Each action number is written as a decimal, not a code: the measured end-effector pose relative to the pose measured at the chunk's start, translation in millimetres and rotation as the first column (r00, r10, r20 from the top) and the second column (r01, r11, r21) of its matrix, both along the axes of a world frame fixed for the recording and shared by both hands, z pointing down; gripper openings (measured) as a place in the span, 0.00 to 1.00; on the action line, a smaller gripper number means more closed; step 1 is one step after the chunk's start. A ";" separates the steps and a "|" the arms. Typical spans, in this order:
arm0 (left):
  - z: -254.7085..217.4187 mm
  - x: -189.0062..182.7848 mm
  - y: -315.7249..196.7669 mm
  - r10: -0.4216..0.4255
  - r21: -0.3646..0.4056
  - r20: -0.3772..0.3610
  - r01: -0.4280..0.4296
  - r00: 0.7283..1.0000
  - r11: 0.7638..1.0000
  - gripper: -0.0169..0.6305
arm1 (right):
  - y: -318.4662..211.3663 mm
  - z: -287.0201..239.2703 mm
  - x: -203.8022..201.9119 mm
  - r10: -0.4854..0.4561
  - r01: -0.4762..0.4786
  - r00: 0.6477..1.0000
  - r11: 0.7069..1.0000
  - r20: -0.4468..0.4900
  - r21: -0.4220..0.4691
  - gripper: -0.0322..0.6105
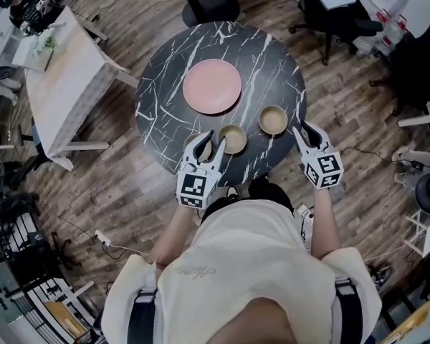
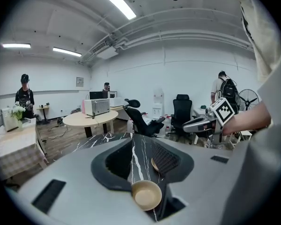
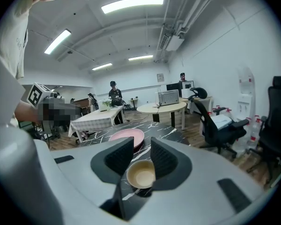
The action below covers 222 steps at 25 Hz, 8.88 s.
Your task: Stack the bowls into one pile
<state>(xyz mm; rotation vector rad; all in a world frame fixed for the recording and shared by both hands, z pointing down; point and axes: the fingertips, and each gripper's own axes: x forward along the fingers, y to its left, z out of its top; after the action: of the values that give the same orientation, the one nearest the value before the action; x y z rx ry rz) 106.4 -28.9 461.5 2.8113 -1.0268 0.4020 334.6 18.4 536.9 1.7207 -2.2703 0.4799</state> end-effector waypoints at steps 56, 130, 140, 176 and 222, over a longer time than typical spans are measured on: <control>40.3 41.6 -46.4 -0.227 -0.131 0.084 0.236 0.970 0.963 0.24 | -69.1 176.7 1.2 -0.256 0.300 0.953 0.875 0.164 -0.379 0.09; 60.7 -248.3 -56.3 -0.181 -0.176 -0.013 0.175 0.983 0.969 0.24 | -77.9 156.9 -313.2 -0.346 0.328 0.938 0.853 0.030 -0.406 0.10; 71.0 -253.7 -57.2 -0.184 -0.196 -0.009 0.179 0.983 0.964 0.24 | -81.8 165.9 -309.9 -0.326 0.305 0.945 0.860 0.019 -0.409 0.18; 44.5 -121.6 -17.4 -0.169 -0.164 0.034 0.173 0.985 0.971 0.24 | -37.9 149.3 -145.9 -0.230 0.225 0.972 0.890 0.036 -0.395 0.18; 53.4 -148.5 -3.6 -0.362 -0.148 0.027 0.362 0.932 0.920 0.24 | -69.5 138.0 -177.7 -0.465 0.454 0.882 0.798 0.073 -0.398 0.08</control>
<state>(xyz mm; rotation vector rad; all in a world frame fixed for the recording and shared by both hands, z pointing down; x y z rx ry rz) -42.0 -32.5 514.9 2.4162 -1.4162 0.4127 156.9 -51.1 674.9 0.9259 -2.2556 0.7404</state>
